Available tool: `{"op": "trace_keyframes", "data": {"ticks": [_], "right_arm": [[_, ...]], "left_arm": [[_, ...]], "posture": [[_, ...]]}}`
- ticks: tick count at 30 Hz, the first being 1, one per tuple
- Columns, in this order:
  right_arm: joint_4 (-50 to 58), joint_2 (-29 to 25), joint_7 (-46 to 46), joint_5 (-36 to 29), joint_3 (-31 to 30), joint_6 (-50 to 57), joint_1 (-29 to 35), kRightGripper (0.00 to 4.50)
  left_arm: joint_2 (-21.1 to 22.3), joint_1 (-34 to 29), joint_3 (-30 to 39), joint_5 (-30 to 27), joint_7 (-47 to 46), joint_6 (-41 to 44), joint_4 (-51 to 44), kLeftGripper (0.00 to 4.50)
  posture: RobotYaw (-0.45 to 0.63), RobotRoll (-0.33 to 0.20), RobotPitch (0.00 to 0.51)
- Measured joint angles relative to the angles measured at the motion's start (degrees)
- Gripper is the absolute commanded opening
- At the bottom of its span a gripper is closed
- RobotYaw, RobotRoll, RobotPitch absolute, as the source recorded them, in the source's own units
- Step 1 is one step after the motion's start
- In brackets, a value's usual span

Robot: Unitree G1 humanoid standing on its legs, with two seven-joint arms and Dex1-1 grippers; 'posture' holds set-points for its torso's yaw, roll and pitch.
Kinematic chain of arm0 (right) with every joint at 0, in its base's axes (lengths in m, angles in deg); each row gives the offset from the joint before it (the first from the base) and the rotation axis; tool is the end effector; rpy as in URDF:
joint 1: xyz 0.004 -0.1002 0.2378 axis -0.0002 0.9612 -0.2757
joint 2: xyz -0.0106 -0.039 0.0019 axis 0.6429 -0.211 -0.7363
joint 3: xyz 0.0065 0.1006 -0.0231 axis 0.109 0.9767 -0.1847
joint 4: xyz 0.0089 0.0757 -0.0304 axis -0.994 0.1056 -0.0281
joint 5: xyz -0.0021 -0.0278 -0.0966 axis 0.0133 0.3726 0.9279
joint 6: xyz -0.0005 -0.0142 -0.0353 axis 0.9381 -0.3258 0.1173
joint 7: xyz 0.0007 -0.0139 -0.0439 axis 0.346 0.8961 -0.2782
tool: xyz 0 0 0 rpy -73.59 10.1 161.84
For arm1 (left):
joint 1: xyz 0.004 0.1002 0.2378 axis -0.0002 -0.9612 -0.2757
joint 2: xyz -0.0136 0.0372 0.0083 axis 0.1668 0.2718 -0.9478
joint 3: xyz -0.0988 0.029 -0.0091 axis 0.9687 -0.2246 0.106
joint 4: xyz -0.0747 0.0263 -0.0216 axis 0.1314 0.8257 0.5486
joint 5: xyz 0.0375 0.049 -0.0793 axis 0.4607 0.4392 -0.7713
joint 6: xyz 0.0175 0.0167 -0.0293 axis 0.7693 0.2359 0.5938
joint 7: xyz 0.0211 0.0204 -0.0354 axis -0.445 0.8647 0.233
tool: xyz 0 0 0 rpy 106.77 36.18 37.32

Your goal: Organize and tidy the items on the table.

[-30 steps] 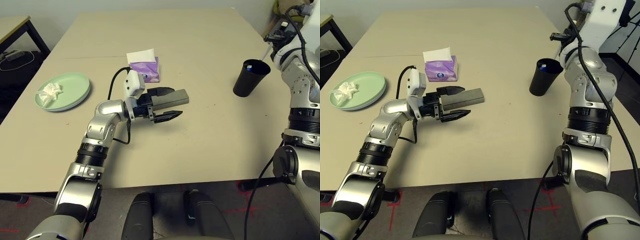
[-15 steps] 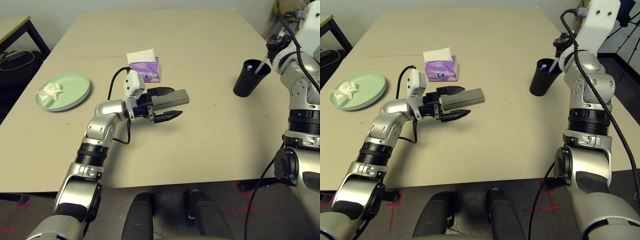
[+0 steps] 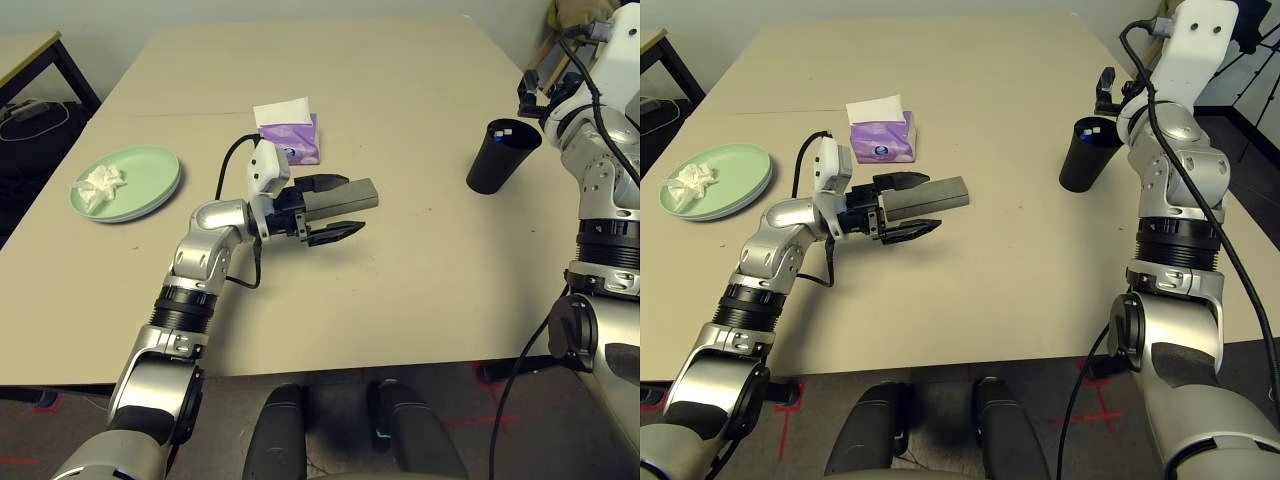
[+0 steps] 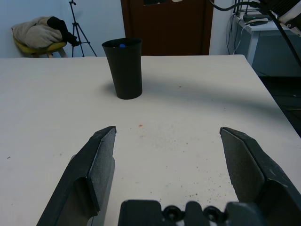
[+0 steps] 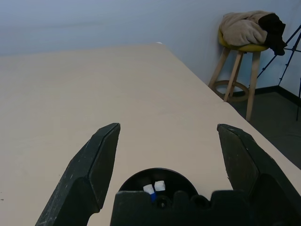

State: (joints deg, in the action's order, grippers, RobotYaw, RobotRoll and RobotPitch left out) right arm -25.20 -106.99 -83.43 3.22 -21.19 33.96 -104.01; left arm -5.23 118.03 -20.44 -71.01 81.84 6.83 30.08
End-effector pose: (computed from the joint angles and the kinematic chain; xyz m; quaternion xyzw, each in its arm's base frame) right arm 0.3166 -0.2369 0.2561 0.0180 -0.0537 -0.1168 0.9915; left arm 0.3115 0.1756 0.1663 0.0970 -0.0820 -0.6048 0.7862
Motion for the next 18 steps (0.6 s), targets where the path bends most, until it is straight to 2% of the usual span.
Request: {"op": "trace_keyframes", "data": {"ticks": [3,9,12,16,18], "right_arm": [[-0.03,0.15,-0.91,-0.23,0.09,-0.50,0.06,4.48],[-0.82,3.03,-11.33,-3.86,0.33,-16.14,5.65,4.48],[-2.31,2.95,-17.48,-4.29,-0.15,-25.20,9.80,4.48],[-3.43,2.64,-25.81,-4.33,-2.28,-33.22,15.84,4.48],[-3.83,2.60,-29.10,-4.64,-2.56,-35.13,19.28,4.48]], "left_arm": [[0.00,-0.01,0.03,0.00,-0.18,0.01,0.00,4.50],[-1.54,-0.44,3.38,-0.21,-8.55,2.24,-0.60,4.50],[-4.29,-2.38,6.61,0.30,-18.60,2.94,-2.27,4.50],[-9.12,-3.22,12.83,3.19,-37.43,1.18,-2.77,4.50],[-9.51,-4.43,16.17,5.12,-46.08,-0.21,-3.62,4.50]], "posture": [[0.15,0.000,0.095],[0.15,0.000,0.096],[0.16,0.000,0.088],[0.18,0.000,0.085],[0.19,0.000,0.084]]}}
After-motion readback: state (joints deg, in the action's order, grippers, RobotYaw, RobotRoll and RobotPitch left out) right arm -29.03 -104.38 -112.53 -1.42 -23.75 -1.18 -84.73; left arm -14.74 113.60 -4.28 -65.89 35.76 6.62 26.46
